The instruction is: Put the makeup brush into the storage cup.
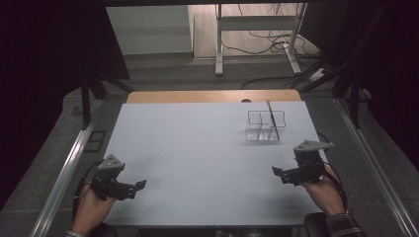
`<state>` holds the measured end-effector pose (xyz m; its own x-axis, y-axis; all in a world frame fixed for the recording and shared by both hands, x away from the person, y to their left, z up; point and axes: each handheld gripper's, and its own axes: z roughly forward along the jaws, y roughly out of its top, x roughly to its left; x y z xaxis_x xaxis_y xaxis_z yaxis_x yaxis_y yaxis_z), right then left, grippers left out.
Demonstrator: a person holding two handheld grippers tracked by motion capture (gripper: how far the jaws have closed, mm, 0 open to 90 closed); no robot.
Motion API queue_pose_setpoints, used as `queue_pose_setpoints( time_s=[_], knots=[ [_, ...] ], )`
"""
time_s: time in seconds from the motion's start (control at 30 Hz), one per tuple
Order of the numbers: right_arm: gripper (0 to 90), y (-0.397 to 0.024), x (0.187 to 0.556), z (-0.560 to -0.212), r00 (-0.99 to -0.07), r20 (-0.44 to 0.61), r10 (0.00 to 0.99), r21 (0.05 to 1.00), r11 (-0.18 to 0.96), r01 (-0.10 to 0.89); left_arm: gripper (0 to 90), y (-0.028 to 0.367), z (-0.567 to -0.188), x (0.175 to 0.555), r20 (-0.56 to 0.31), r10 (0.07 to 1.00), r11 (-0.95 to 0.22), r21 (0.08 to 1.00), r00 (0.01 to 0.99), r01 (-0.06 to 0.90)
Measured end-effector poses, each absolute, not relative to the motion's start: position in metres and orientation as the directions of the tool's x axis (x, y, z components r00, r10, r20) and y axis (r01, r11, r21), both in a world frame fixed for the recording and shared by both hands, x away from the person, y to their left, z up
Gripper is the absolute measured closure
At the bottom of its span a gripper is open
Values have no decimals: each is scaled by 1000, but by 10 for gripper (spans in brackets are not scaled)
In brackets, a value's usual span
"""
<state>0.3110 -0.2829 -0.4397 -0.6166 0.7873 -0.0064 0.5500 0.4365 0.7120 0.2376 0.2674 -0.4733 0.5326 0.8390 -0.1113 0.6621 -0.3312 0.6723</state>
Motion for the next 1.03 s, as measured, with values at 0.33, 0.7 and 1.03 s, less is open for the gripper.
queue_pose_setpoints(
  time_s=[0.33,0.7,1.03],
  knots=[
    [0,-290,299,-439,-611,-13,791,707,440,554,0,268,-474,238,-110,837,-334,672,536,661],
    [0,-297,289,-442,-604,-18,797,685,450,573,0,267,-474,238,-111,836,-339,667,538,663],
    [0,-299,287,-445,-612,-27,790,666,471,579,0,266,-474,239,-112,836,-339,665,538,666]
  ],
)
